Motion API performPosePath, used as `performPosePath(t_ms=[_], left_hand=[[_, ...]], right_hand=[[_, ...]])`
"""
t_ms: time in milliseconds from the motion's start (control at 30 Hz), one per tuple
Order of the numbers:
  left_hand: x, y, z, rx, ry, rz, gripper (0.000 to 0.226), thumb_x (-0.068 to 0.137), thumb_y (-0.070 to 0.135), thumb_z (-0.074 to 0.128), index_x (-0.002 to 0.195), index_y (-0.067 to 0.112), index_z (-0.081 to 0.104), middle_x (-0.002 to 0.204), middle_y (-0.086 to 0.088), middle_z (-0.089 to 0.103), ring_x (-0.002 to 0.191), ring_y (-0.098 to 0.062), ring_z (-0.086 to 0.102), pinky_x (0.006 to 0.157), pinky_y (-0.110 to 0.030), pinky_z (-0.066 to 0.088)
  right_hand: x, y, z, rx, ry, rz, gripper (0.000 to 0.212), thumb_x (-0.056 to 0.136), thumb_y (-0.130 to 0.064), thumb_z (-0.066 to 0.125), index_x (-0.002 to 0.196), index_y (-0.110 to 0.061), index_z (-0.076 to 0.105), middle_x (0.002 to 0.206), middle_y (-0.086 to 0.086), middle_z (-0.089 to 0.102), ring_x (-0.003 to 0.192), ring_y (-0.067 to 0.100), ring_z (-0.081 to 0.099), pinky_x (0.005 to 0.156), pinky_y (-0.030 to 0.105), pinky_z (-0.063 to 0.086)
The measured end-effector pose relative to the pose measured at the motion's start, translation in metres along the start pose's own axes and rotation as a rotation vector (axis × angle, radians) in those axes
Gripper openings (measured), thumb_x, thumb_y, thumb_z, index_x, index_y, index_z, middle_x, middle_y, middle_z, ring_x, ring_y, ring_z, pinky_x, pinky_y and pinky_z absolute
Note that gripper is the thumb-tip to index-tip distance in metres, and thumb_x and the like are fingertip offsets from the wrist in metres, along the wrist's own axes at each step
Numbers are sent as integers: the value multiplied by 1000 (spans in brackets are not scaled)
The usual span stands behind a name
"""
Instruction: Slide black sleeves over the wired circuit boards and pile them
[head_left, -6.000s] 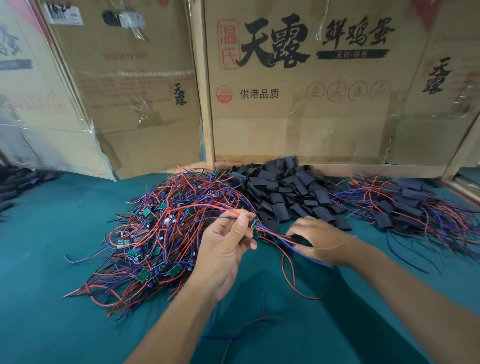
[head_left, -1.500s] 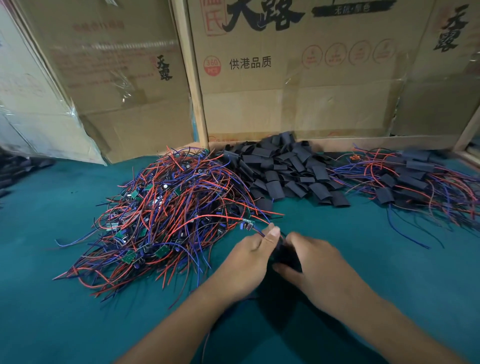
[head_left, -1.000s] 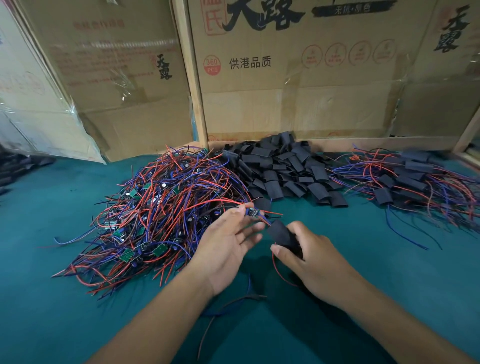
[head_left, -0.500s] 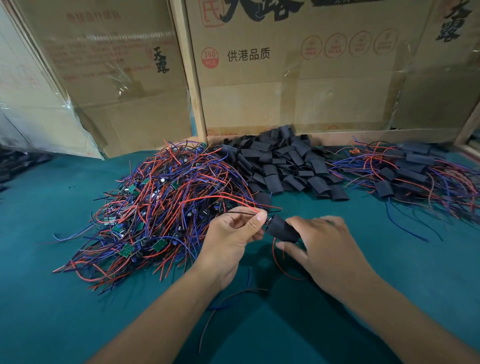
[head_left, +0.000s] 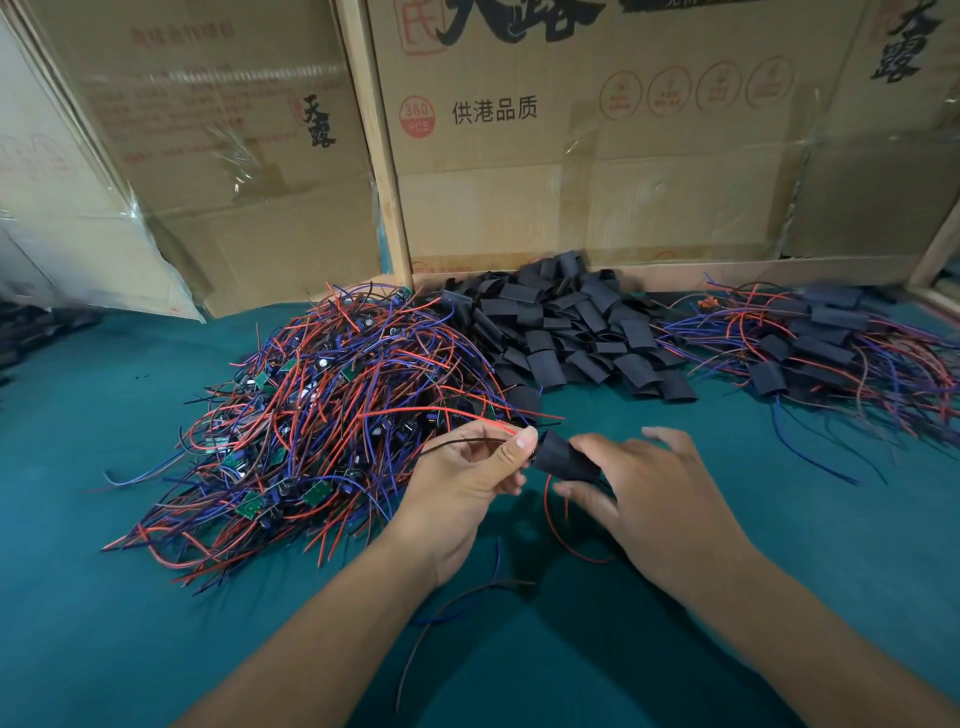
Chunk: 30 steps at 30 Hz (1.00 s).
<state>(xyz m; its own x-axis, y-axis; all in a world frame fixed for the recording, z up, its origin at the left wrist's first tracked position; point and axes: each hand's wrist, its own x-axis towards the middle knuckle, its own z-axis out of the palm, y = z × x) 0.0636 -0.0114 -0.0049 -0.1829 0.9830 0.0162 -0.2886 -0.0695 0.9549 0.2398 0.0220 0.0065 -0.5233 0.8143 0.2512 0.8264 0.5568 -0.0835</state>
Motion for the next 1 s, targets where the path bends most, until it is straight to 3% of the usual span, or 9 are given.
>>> performPosePath(t_ms=[233, 333, 433, 533, 867, 1000], left_hand=[[2, -2, -3, 154, 0, 52, 10, 71, 29, 78, 72, 19, 75, 66, 0, 64, 59, -13, 56, 59, -20, 49], [4, -2, -4, 111, 16, 42, 21, 83, 23, 74, 87, 2, 74, 71, -7, 65, 62, -17, 58, 61, -22, 50], [5, -3, -6, 106, 7, 41, 15, 93, 5, 64, 96, -9, 71, 74, -9, 66, 63, -17, 60, 62, -22, 51], [3, 1, -6, 113, 3, 54, 2, 90, -2, 65, 89, -3, 66, 75, -13, 64, 61, -19, 60, 61, -24, 52], [2, 5, 2, 5, 51, -115, 10, 87, 2, 70, 82, 2, 60, 65, -8, 59, 51, -14, 55, 51, -21, 50], [0, 3, 4, 69, 57, -139, 15, 90, 0, 67, 78, 4, 59, 60, -6, 55, 50, -15, 49, 48, -22, 44]], right_hand=[[0, 0, 2, 23, 34, -4, 40, 95, -61, 42, 119, -30, 54, 95, -6, 68, 97, 15, 61, 111, 33, 23], [0, 1, 3, 17, 43, 0, 39, 95, -61, 42, 118, -31, 54, 95, -7, 68, 97, 15, 61, 109, 34, 24], [0, 3, 3, 53, 66, 2, 38, 94, -58, 48, 116, -28, 56, 93, -7, 68, 95, 17, 61, 109, 35, 24], [1, 3, 3, 41, 55, -3, 39, 96, -60, 43, 120, -31, 52, 100, -9, 67, 101, 15, 59, 111, 34, 22], [-1, 1, 1, 26, 28, -32, 40, 97, -60, 35, 124, -33, 47, 111, -11, 65, 109, 11, 57, 112, 31, 19], [0, 0, 0, 57, 32, -78, 38, 97, -59, 36, 119, -31, 48, 111, -12, 63, 104, 14, 55, 100, 28, 28]])
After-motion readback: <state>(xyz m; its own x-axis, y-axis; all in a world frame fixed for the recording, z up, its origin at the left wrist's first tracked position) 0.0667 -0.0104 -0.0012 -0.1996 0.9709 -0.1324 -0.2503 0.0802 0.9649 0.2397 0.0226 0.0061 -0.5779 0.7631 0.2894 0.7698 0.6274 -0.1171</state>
